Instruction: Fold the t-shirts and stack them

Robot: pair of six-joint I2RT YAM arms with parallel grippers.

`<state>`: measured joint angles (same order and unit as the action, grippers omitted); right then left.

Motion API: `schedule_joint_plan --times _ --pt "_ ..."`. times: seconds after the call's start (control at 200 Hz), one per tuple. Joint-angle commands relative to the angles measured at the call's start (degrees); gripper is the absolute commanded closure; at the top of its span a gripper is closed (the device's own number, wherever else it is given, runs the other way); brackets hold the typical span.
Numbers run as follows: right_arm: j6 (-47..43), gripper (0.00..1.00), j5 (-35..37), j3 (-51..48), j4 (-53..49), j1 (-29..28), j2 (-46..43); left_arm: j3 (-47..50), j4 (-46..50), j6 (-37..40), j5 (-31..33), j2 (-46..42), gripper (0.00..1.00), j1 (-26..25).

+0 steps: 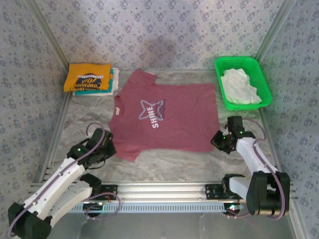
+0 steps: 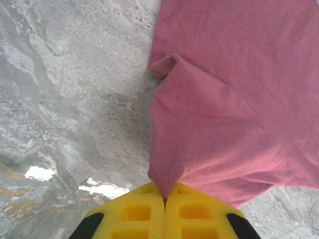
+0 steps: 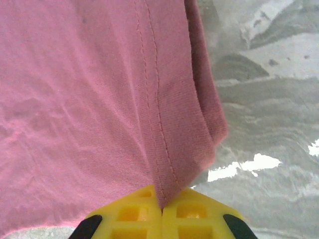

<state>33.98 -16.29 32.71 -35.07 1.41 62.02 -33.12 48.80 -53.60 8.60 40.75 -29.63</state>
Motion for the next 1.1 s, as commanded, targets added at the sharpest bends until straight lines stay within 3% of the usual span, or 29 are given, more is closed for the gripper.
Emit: schedule_joint_plan --times 0.0,0.205,0.34,0.465,0.605,0.72,1.094 --pt "3.43 1.0 2.81 -0.72 -6.55 -1.41 -3.47 -0.55 3.94 0.52 0.15 -2.93 1.0 0.55" --pt "2.83 1.0 5.7 4.55 -9.61 -5.7 -1.97 -1.35 0.82 3.14 -2.33 -4.22 1.0 0.6" --pt "2.57 1.0 6.89 8.51 -10.48 -5.45 -0.66 -8.76 0.06 8.94 -1.95 2.33 1.0 2.74" --pt "-2.96 1.0 8.4 12.6 -11.6 -5.26 3.82 -13.94 -2.59 13.95 -7.13 8.69 1.0 7.89" --pt "-4.48 0.99 7.89 14.83 -9.0 -4.51 8.19 -19.35 -4.24 20.12 -7.69 15.2 1.0 11.17" --pt "-5.9 0.95 7.89 17.77 -8.26 -4.48 11.78 -23.0 -5.89 24.15 -8.46 21.01 1.0 12.42" --pt "-7.43 0.95 7.39 21.39 -5.45 -1.33 18.09 -30.74 -8.01 30.88 -8.15 32.26 1.0 14.14"
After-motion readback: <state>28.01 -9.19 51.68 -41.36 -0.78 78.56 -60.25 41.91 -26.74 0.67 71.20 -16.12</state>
